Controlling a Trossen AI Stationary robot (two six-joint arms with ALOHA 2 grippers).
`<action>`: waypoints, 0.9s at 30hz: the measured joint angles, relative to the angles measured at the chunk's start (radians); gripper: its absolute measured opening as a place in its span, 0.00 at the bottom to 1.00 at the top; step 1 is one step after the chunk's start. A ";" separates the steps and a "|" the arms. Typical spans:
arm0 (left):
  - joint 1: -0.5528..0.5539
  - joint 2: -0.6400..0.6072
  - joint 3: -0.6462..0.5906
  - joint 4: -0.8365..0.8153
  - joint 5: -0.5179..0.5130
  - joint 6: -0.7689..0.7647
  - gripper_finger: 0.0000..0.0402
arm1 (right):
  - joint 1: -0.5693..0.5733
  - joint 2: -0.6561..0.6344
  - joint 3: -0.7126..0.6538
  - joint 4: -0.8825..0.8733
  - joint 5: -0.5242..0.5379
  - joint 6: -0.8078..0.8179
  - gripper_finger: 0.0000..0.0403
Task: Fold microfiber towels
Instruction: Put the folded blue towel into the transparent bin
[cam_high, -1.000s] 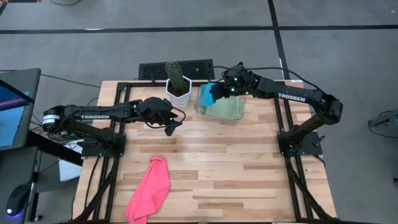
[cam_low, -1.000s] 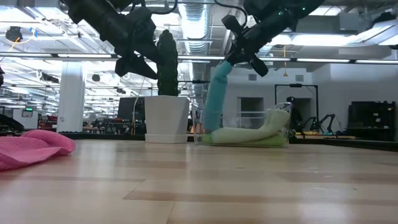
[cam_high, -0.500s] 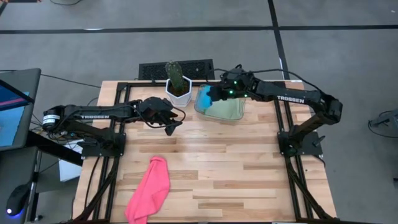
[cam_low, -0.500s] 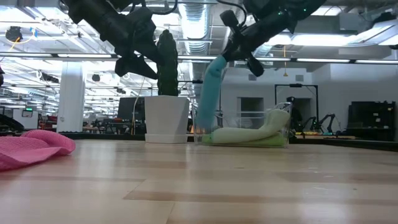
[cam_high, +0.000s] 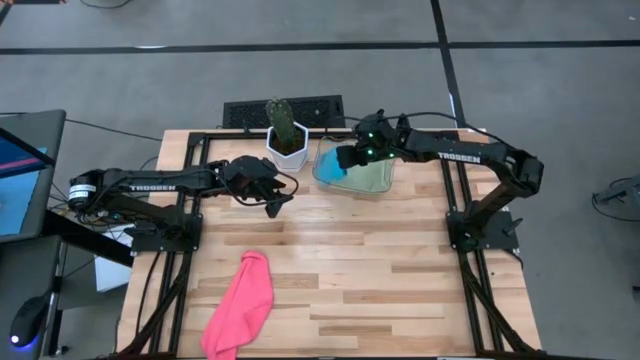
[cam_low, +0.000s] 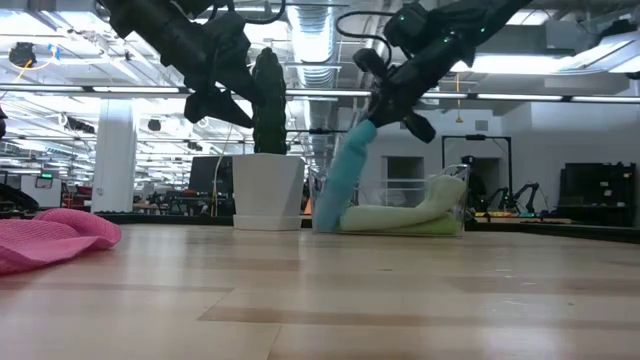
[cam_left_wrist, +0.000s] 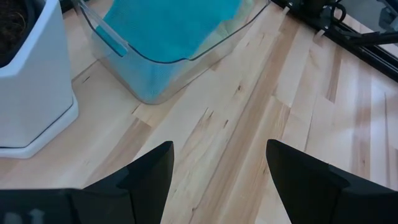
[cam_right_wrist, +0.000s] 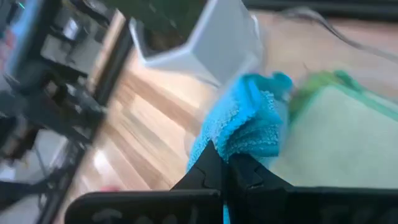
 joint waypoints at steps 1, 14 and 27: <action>0.000 0.000 0.000 0.000 0.000 0.000 0.62 | -0.009 -0.013 -0.001 -0.023 -0.012 -0.009 0.04; 0.000 0.000 0.000 0.013 -0.002 -0.008 0.62 | -0.107 -0.054 0.000 -0.356 -0.006 -0.133 0.04; 0.000 0.000 0.000 0.027 -0.002 -0.021 0.62 | -0.096 -0.051 0.000 -0.526 0.078 -0.141 0.10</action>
